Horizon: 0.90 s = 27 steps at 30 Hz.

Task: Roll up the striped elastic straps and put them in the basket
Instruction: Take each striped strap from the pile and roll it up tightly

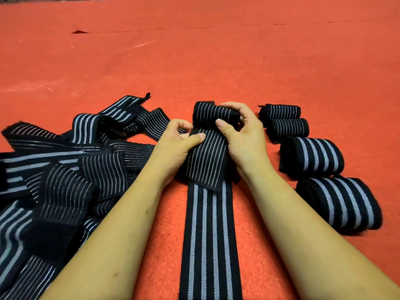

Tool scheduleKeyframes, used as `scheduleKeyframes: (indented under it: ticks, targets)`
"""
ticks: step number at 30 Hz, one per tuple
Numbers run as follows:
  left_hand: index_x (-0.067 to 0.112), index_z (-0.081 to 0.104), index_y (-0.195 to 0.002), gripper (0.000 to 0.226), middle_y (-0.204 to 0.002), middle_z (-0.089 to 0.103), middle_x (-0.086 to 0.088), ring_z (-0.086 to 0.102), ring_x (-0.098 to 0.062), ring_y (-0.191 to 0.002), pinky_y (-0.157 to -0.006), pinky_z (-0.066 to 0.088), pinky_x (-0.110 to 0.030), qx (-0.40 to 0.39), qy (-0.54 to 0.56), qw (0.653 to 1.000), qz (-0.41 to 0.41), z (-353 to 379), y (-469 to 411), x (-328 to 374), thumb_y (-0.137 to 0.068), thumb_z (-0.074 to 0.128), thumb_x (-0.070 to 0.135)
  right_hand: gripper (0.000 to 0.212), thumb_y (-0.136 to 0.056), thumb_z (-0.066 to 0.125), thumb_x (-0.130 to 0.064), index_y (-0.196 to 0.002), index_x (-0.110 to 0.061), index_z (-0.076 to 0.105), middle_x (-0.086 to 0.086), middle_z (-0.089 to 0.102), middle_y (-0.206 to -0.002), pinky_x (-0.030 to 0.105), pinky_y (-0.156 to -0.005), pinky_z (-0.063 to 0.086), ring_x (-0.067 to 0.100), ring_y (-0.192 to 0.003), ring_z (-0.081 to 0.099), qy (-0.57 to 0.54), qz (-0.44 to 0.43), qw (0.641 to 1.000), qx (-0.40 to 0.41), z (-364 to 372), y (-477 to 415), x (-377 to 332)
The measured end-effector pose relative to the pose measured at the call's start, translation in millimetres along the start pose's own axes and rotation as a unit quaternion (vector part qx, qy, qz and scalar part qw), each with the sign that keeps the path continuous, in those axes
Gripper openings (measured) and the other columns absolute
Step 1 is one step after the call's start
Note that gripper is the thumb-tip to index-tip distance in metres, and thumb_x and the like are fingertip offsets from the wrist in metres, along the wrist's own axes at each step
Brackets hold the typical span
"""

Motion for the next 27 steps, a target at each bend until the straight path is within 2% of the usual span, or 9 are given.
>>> scheduleKeyframes:
  ticks: [3, 6, 8, 11, 13, 16, 20, 24, 27]
  targets:
    - [0.007, 0.055, -0.123, 0.034, -0.092, 0.075, -0.005, 0.071, -0.020, -0.089, -0.088, 0.054, -0.037, -0.014, 0.038, 0.999, -0.008, 0, -2, 0, -0.090, 0.064, 0.002, 0.037, -0.080, 0.066, 0.003, -0.103, -0.025, 0.067, -0.004, 0.070, -0.101, 0.045, -0.095, 0.052, 0.018, -0.096, 0.065, -0.022, 0.020, 0.999, -0.036, 5, 1, 3]
    - [0.005, 0.062, -0.115, 0.037, -0.096, 0.072, -0.008, 0.068, -0.021, -0.092, -0.089, 0.053, -0.037, -0.010, 0.066, 0.998, -0.015, 2, -1, 2, -0.079, 0.066, 0.013, 0.041, -0.079, 0.063, 0.012, -0.097, -0.024, 0.065, -0.004, 0.068, -0.096, 0.035, -0.086, 0.053, 0.012, -0.090, 0.062, -0.047, 0.031, 0.996, -0.065, 10, 3, 3]
    - [0.012, 0.062, -0.103, 0.024, -0.092, 0.070, -0.005, 0.066, -0.018, -0.087, -0.083, 0.052, -0.035, 0.008, 0.084, 0.996, -0.011, 2, 0, 2, -0.083, 0.068, 0.025, 0.041, -0.075, 0.059, 0.016, -0.095, -0.021, 0.062, 0.000, 0.066, -0.096, 0.031, -0.080, 0.050, 0.010, -0.087, 0.060, -0.053, 0.031, 0.994, -0.090, 13, 6, 0]
    - [0.019, 0.062, -0.095, 0.024, -0.094, 0.068, -0.005, 0.065, -0.019, -0.090, -0.090, 0.051, -0.044, 0.023, 0.080, 0.997, 0.002, 1, 0, 2, -0.089, 0.062, 0.042, 0.033, -0.073, 0.058, 0.006, -0.097, -0.018, 0.059, 0.002, 0.062, -0.096, 0.032, -0.074, 0.047, 0.011, -0.083, 0.055, -0.045, 0.029, 0.989, -0.141, 21, 11, -4]
    - [0.017, 0.063, -0.099, 0.018, -0.100, 0.067, -0.007, 0.064, -0.021, -0.096, -0.096, 0.049, -0.045, 0.019, 0.092, 0.995, 0.024, 1, 0, 5, -0.092, 0.060, 0.034, 0.028, -0.075, 0.060, -0.013, -0.102, -0.021, 0.059, 0.004, 0.063, -0.101, 0.034, -0.081, 0.049, 0.014, -0.088, 0.058, -0.094, 0.072, 0.983, -0.138, 27, 10, -1]
    - [0.017, 0.062, -0.110, 0.018, -0.104, 0.068, -0.006, 0.065, -0.019, -0.098, -0.094, 0.051, -0.037, -0.009, 0.104, 0.993, 0.055, 2, 0, 9, -0.098, 0.053, 0.008, 0.040, -0.085, 0.059, -0.037, -0.121, -0.020, 0.056, 0.007, 0.065, -0.118, 0.044, -0.102, 0.048, 0.020, -0.108, 0.063, -0.101, 0.130, 0.980, -0.108, 28, 7, 9]
    - [0.033, 0.057, -0.130, 0.046, -0.115, 0.066, -0.003, 0.062, -0.014, -0.106, -0.100, 0.050, -0.034, 0.004, 0.000, 0.995, 0.096, -5, -2, 10, -0.092, 0.054, 0.008, 0.029, -0.098, 0.056, -0.027, -0.123, -0.012, 0.053, 0.007, 0.066, -0.112, 0.047, -0.098, 0.048, 0.022, -0.106, 0.063, 0.006, 0.046, 0.991, -0.127, 24, 10, 9]
    - [0.009, 0.054, -0.127, 0.032, -0.104, 0.071, -0.007, 0.067, -0.020, -0.097, -0.088, 0.055, -0.040, 0.031, 0.014, 0.998, 0.046, -8, -6, -1, -0.095, 0.057, 0.012, 0.033, -0.086, 0.059, -0.019, -0.119, -0.017, 0.055, 0.009, 0.064, -0.106, 0.054, -0.094, 0.050, 0.022, -0.097, 0.062, -0.024, 0.017, 0.995, -0.092, 21, 8, 6]
    - [0.006, 0.052, -0.119, 0.021, -0.093, 0.066, -0.006, 0.066, -0.015, -0.071, -0.053, 0.051, -0.027, 0.013, 0.048, 0.999, 0.015, 2, -3, 2, -0.099, 0.054, 0.012, 0.038, -0.083, 0.057, -0.006, -0.109, -0.033, 0.058, 0.009, 0.063, -0.103, 0.054, -0.088, 0.055, 0.024, -0.092, 0.060, -0.083, 0.045, 0.990, -0.105, 19, 7, 7]
Point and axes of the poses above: each hand's wrist, its own y-axis away from the middle knuckle, its own z-axis out of the palm, x = y × z, the point moved 5 cm from there along -y, towards the middle knuckle
